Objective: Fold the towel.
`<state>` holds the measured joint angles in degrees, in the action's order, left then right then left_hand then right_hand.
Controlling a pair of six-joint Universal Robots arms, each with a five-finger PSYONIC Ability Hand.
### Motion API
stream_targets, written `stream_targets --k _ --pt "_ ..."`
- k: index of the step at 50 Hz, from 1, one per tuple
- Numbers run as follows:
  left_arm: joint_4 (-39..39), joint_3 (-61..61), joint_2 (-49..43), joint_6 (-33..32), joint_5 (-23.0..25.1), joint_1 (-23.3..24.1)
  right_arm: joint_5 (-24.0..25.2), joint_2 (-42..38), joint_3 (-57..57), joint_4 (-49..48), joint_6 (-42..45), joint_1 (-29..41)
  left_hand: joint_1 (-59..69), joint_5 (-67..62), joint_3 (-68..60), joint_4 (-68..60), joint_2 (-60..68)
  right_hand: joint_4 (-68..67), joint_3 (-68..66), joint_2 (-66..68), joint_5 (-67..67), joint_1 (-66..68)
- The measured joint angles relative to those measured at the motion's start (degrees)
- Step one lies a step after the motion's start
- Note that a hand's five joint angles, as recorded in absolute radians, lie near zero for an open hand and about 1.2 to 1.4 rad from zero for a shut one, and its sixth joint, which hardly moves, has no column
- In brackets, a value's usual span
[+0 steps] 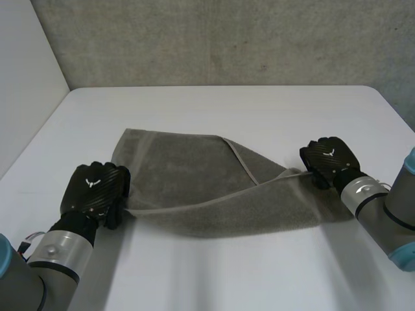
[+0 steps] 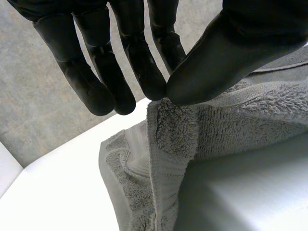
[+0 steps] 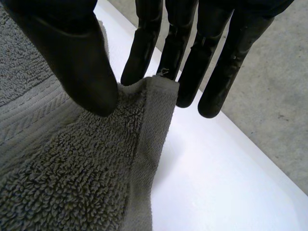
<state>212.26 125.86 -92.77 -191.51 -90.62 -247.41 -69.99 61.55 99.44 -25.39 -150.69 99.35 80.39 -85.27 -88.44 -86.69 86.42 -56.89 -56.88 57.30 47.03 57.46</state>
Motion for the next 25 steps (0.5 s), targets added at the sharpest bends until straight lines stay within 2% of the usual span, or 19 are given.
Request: stream_targets --k 2,4,6,15,20,25 --pt "0.00 -0.03 -0.12 0.00 0.00 0.00 0.00 -1.01 -0.80 0.18 -0.02 0.11 0.00 0.00 0.00 0.00 0.00 -3.62 -3.25 3.70 3.77 3.85" --pt "0.03 -0.05 -0.21 0.00 0.00 0.00 -0.02 -2.19 -1.84 0.50 -0.05 0.21 0.00 0.00 0.00 0.00 0.00 -12.20 -12.19 12.62 12.43 11.37" --pt "0.05 -0.07 -0.27 0.00 -0.01 0.00 -0.03 -3.55 -3.02 1.02 -0.09 0.28 0.00 0.00 0.00 0.00 0.00 -18.86 -18.14 17.61 17.10 11.97" --pt "0.13 -0.09 -0.28 0.00 -0.07 -0.05 -0.03 -5.46 -5.42 3.91 -0.09 -0.09 0.00 0.00 0.00 0.00 0.00 -19.43 -18.66 17.65 17.10 11.98" --pt "0.12 -0.09 -0.24 0.00 -0.08 -0.31 0.05 -2.01 -4.53 5.49 -0.40 -0.58 0.00 0.00 0.00 0.00 0.00 -19.46 -18.67 17.65 17.10 11.98" --pt "0.10 -0.09 -0.11 0.00 -0.05 -0.63 0.59 6.07 -1.90 7.52 -0.78 -1.32 0.00 0.00 0.00 0.00 0.00 -19.43 -18.89 17.65 17.10 11.98"
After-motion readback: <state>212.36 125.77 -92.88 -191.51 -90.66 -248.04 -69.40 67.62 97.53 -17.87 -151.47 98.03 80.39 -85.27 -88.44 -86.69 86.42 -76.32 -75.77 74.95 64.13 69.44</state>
